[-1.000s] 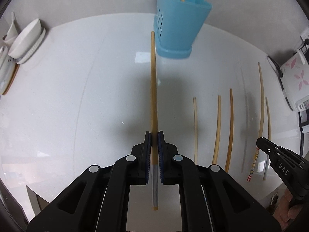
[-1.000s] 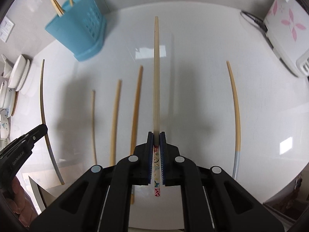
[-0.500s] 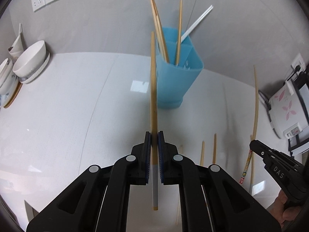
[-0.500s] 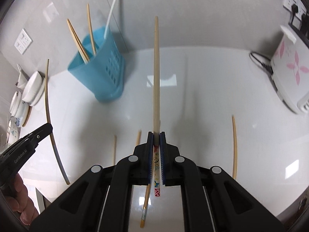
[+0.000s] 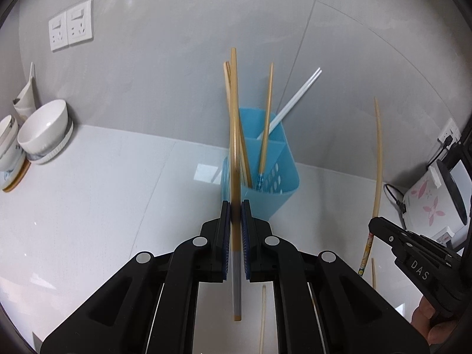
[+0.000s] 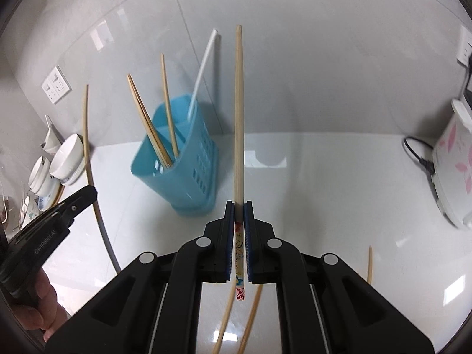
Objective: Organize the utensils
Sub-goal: 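Lift both chopsticks and carry them to the blue holder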
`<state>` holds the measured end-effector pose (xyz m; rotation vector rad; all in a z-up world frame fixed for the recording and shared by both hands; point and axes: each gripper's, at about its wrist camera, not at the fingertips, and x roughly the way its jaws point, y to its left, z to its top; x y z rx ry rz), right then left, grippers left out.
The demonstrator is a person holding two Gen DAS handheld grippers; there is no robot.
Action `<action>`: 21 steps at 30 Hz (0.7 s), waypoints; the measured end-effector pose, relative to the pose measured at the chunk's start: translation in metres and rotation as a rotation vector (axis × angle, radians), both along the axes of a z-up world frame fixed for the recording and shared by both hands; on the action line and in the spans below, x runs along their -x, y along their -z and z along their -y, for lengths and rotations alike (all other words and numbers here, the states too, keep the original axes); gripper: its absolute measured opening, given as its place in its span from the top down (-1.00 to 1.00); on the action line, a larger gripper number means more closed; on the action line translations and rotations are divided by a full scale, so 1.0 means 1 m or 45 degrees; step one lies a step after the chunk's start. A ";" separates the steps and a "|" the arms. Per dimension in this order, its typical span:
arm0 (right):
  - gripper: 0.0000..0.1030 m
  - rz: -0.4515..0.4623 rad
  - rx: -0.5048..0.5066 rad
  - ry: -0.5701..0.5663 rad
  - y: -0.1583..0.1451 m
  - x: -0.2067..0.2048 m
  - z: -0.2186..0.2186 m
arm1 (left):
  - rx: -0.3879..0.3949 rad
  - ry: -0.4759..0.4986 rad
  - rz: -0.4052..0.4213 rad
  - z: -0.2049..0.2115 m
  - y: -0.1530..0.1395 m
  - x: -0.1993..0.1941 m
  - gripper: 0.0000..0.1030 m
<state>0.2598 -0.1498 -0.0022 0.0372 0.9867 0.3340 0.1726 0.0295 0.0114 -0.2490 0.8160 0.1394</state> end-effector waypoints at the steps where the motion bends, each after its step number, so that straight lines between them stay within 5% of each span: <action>1: 0.89 0.012 0.000 -0.007 -0.002 -0.003 -0.003 | -0.006 0.001 0.018 0.000 -0.002 -0.002 0.87; 21: 0.89 0.180 -0.039 -0.052 -0.034 -0.048 -0.023 | 0.005 0.043 0.333 -0.001 -0.032 -0.066 0.87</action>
